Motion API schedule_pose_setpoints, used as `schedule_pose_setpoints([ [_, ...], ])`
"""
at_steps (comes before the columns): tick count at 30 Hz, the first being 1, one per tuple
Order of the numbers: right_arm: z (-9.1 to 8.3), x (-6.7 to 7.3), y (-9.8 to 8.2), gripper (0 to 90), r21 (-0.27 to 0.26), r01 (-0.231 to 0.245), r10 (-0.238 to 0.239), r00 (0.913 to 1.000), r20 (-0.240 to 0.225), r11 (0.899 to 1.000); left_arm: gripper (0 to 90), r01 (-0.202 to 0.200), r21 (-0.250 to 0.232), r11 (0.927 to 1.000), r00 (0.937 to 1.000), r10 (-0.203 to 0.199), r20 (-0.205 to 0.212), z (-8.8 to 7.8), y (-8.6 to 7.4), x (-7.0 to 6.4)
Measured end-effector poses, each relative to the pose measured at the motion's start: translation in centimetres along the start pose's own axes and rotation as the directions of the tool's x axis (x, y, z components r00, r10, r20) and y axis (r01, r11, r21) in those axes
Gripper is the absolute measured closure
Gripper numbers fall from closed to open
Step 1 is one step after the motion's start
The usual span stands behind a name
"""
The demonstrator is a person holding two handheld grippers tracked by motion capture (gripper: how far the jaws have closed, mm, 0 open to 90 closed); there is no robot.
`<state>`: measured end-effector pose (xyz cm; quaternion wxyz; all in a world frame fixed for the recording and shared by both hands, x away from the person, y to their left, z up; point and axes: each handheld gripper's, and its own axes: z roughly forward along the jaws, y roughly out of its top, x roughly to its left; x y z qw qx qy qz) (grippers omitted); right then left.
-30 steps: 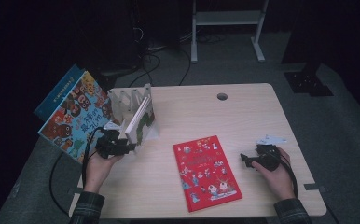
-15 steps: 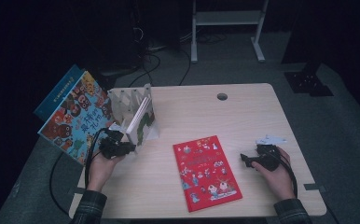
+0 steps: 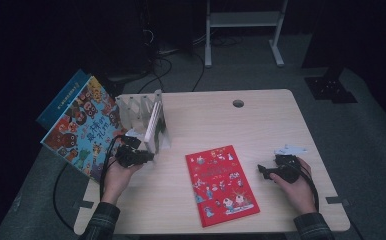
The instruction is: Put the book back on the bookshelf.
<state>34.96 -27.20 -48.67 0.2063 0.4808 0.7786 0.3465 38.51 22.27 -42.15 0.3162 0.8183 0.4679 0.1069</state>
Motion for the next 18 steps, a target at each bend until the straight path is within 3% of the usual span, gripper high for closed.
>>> schedule_pose_setpoints([
  [11, 0.0, 0.0, 0.0, 15.3, 0.001, 0.000, 0.000, 1.0000, 0.000, 1.000, 68.9, -0.018, -0.010, 0.9998, 0.9993, 0.018, 0.034, 1.8, 1.7, -1.8],
  [18, 0.0, 0.0, 0.0, 15.3, 0.001, 0.001, -0.001, 1.0000, -0.001, 1.000, 68.9, 0.004, -0.037, 0.9993, 0.9970, -0.001, 0.078, 2.7, 2.9, -2.2],
])
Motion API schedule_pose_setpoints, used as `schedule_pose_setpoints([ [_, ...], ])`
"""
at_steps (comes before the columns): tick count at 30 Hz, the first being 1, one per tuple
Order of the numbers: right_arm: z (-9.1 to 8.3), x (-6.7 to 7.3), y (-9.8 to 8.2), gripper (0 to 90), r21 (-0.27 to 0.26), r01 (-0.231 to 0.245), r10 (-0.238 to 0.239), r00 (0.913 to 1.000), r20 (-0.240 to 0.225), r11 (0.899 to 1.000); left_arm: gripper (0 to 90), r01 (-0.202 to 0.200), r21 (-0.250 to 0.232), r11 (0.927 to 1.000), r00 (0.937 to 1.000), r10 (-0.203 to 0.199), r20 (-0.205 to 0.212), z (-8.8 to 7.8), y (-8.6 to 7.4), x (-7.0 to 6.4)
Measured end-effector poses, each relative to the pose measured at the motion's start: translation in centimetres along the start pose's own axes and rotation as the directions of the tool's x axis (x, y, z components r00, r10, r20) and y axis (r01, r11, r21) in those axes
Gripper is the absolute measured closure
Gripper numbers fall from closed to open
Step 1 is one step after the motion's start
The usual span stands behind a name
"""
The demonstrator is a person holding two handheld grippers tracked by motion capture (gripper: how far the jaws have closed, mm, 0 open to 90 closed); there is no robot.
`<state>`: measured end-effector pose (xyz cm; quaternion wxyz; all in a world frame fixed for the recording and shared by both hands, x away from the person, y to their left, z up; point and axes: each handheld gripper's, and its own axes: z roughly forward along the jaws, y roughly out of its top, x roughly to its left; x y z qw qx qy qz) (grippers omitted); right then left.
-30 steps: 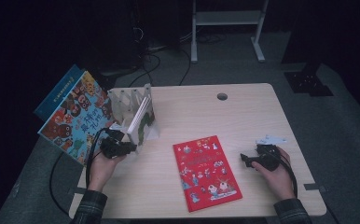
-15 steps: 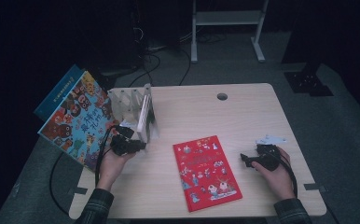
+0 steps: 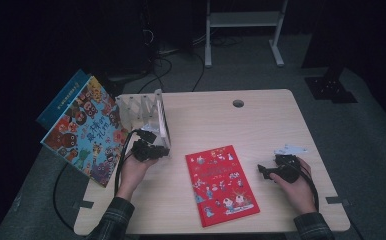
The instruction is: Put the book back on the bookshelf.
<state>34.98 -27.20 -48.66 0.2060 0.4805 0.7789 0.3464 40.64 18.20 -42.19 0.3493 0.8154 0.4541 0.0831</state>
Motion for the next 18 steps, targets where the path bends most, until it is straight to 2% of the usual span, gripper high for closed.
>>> schedule_pose_setpoints([
  [5, 0.0, 0.0, 0.0, 15.3, 0.000, 0.000, 0.000, 1.0000, 0.000, 1.000, 67.9, 0.006, -0.026, 0.9997, 1.0000, -0.006, 0.007, 0.2, 0.4, 0.0],
  [11, 0.0, 0.0, 0.0, 15.3, 0.000, 0.000, 0.000, 1.0000, 0.000, 1.000, 60.9, -0.001, 0.003, 1.0000, 1.0000, 0.001, -0.008, 0.5, 0.1, 0.1],
  [18, 0.0, 0.0, 0.0, 15.3, 0.000, 0.000, 0.000, 1.0000, 0.000, 1.000, 51.9, -0.039, 0.024, 0.9989, 0.9989, 0.040, -0.023, -0.1, -0.7, 0.0],
])
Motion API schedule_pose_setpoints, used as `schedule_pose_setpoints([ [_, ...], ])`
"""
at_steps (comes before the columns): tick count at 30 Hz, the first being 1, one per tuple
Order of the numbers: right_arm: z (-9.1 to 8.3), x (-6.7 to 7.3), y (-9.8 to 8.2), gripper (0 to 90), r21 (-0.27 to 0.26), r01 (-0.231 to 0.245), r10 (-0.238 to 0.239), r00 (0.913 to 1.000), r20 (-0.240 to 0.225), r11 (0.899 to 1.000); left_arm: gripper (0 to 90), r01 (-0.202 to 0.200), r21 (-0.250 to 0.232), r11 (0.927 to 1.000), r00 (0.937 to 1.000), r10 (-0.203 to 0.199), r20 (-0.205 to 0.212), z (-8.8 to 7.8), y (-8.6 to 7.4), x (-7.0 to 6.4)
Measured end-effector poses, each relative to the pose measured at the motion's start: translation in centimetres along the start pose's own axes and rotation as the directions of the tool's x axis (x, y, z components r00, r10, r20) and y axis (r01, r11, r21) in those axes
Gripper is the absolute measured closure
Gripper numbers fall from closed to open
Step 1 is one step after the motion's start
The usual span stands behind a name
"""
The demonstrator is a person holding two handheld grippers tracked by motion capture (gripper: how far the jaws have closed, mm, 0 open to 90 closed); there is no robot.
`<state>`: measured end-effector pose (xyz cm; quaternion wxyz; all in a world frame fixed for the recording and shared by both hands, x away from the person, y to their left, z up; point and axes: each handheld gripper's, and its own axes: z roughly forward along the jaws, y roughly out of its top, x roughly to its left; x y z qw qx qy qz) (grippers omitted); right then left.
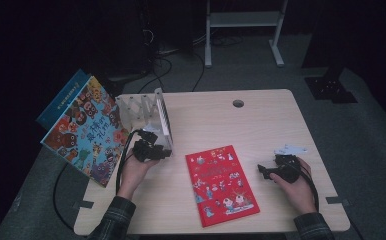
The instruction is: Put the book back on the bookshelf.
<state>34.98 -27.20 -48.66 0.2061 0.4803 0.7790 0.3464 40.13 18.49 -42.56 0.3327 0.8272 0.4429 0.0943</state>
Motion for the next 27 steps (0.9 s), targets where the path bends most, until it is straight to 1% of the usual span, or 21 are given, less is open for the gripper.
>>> schedule_pose_setpoints([
  [2, 0.0, 0.0, 0.0, 15.3, 0.000, 0.001, -0.001, 1.0000, 0.000, 1.000, 49.4, -0.008, 0.005, 1.0000, 1.0000, 0.008, -0.003, -0.3, -0.4, 0.1],
  [6, 0.0, 0.0, 0.0, 15.3, 0.000, 0.001, -0.001, 1.0000, -0.001, 1.000, 42.6, -0.022, 0.016, 0.9996, 0.9997, 0.021, 0.012, -0.9, -1.3, 0.0],
  [9, 0.0, 0.0, 0.0, 15.3, 0.000, 0.001, -0.001, 1.0000, -0.001, 1.000, 37.1, -0.039, 0.021, 0.9990, 0.9984, 0.038, 0.041, -1.3, -2.0, -0.2],
  [11, 0.0, 0.0, 0.0, 15.3, 0.000, 0.001, -0.001, 1.0000, -0.001, 1.000, 33.2, -0.054, 0.034, 0.9980, 0.9973, 0.052, 0.051, -1.4, -2.5, -0.5],
  [12, 0.0, 0.0, 0.0, 15.3, 0.000, 0.001, -0.001, 1.0000, -0.001, 1.000, 30.3, -0.064, 0.044, 0.9970, 0.9955, 0.060, 0.073, -1.4, -3.0, -0.8],
  [13, 0.0, 0.0, 0.0, 15.3, 0.000, 0.001, -0.001, 1.0000, -0.001, 1.000, 27.4, -0.064, 0.044, 0.9970, 0.9955, 0.060, 0.073, -1.4, -3.0, -0.8],
  [14, 0.0, 0.0, 0.0, 15.3, 0.000, 0.000, 0.000, 1.0000, -0.001, 1.000, 27.4, -0.072, 0.049, 0.9962, 0.9939, 0.067, 0.088, -1.3, -3.3, -0.9],
  [16, 0.0, 0.0, 0.0, 15.3, 0.001, 0.001, -0.001, 1.0000, -0.001, 1.000, 24.3, -0.083, 0.065, 0.9944, 0.9916, 0.076, 0.104, -1.2, -3.8, -1.4],
  [18, 0.0, 0.0, 0.0, 15.3, 0.000, 0.001, -0.001, 1.0000, -0.001, 1.000, 20.3, -0.108, 0.072, 0.9915, 0.9889, 0.099, 0.111, -1.1, -4.2, -1.9],
  [19, 0.0, 0.0, 0.0, 15.2, 0.000, 0.001, -0.001, 1.0000, 0.000, 1.000, 19.4, -0.116, 0.074, 0.9905, 0.9880, 0.107, 0.111, -1.1, -4.3, -2.1],
  [20, 0.0, 0.0, 0.0, 15.3, 0.001, 0.001, -0.001, 1.0000, 0.000, 1.000, 18.4, -0.132, 0.070, 0.9888, 0.9858, 0.123, 0.114, -1.0, -4.5, -2.6],
  [22, 0.0, 0.0, 0.0, 15.2, -0.001, 0.003, -0.003, 1.0000, 0.000, 1.000, 16.0, -0.163, 0.072, 0.9841, 0.9809, 0.154, 0.119, -1.0, -4.8, -3.2],
  [26, 0.0, 0.0, 0.0, 15.2, -0.001, 0.004, -0.004, 1.0000, 0.000, 1.000, 10.6, -0.199, 0.095, 0.9755, 0.9732, 0.185, 0.137, -0.4, -5.3, -4.5],
  [27, 0.0, 0.0, 0.0, 14.8, -0.001, 0.004, -0.004, 1.0000, -0.001, 1.000, 9.8, -0.212, 0.105, 0.9716, 0.9703, 0.196, 0.141, -0.3, -5.4, -4.7],
])
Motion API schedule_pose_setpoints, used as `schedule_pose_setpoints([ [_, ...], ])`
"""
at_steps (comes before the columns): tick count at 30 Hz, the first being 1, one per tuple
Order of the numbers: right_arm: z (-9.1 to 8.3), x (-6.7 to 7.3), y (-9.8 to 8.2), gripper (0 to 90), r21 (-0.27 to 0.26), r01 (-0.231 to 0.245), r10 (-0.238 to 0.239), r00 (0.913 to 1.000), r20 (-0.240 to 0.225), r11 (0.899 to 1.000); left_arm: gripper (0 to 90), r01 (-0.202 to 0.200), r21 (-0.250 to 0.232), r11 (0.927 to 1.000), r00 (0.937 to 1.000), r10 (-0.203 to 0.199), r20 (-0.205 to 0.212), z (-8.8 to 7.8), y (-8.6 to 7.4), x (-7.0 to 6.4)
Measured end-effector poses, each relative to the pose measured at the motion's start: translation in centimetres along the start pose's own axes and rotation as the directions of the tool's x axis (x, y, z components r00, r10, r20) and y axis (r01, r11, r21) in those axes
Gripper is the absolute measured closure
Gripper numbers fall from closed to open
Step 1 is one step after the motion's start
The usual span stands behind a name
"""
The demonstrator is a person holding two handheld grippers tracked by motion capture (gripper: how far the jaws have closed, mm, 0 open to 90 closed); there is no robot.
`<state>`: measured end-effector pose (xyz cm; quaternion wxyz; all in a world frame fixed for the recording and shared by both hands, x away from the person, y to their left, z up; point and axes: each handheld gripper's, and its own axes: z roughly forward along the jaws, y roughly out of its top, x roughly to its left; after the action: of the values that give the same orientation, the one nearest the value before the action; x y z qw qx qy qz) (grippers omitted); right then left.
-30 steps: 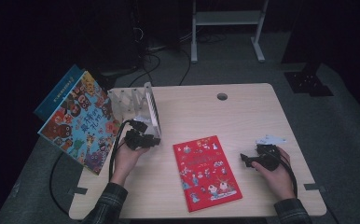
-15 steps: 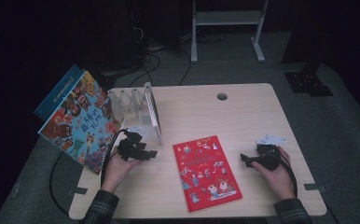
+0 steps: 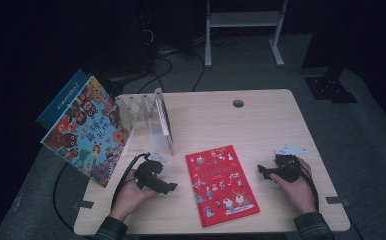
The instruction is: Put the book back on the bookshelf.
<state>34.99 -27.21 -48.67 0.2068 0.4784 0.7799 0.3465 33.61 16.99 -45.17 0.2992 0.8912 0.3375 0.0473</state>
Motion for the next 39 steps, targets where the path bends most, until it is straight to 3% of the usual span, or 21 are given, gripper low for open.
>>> schedule_pose_setpoints([
  [5, 0.0, 0.0, 0.0, 12.8, 0.003, 0.003, -0.003, 1.0000, -0.002, 1.000, 6.3, -0.077, 0.056, 0.9955, 0.9968, 0.078, -0.017, 1.3, -0.2, -1.1],
  [12, 0.1, 0.2, 0.0, 9.4, 0.012, 0.000, 0.000, 1.0000, -0.004, 1.000, 1.9, -0.145, 0.065, 0.9873, 0.9883, 0.148, -0.037, 2.0, -0.2, -2.1],
  [13, 0.1, 0.2, 0.0, 9.5, 0.012, -0.001, 0.001, 1.0000, -0.002, 1.000, 1.3, -0.159, 0.055, 0.9858, 0.9855, 0.161, -0.052, 2.2, -0.3, -2.2],
  [18, 0.0, 0.4, 0.0, 13.2, 0.007, 0.004, -0.004, 1.0000, -0.006, 1.000, 0.0, -0.184, 0.014, 0.9828, 0.9822, 0.185, -0.035, 2.3, -0.6, -2.1],
  [20, 0.0, 0.6, 0.0, 15.7, 0.004, 0.008, -0.008, 1.0000, -0.005, 1.000, 0.0, -0.218, -0.043, 0.9749, 0.9759, 0.218, -0.013, 2.3, -1.1, -1.8],
  [22, -0.1, 0.8, 0.0, 21.0, 0.000, 0.010, -0.010, 0.9999, -0.008, 1.000, 0.0, -0.218, -0.107, 0.9702, 0.9760, 0.218, -0.013, 2.5, -1.7, -1.9],
  [28, -0.5, 1.4, 0.2, 38.3, 0.007, 0.009, -0.009, 0.9999, -0.008, 1.000, 0.0, -0.211, -0.137, 0.9678, 0.9774, 0.211, -0.018, 2.6, -1.9, -1.9],
  [31, -0.7, 1.6, 0.5, 42.0, 0.015, 0.005, -0.005, 0.9998, -0.020, 1.000, 0.0, -0.209, -0.170, 0.9630, 0.9777, 0.209, -0.019, 2.8, -2.1, -1.9],
  [39, -1.2, 2.2, 1.2, 45.1, -0.011, -0.021, 0.020, 0.9964, -0.082, 1.000, 0.0, -0.206, -0.169, 0.9638, 0.9784, 0.206, -0.020, 2.9, -2.1, -1.9],
])
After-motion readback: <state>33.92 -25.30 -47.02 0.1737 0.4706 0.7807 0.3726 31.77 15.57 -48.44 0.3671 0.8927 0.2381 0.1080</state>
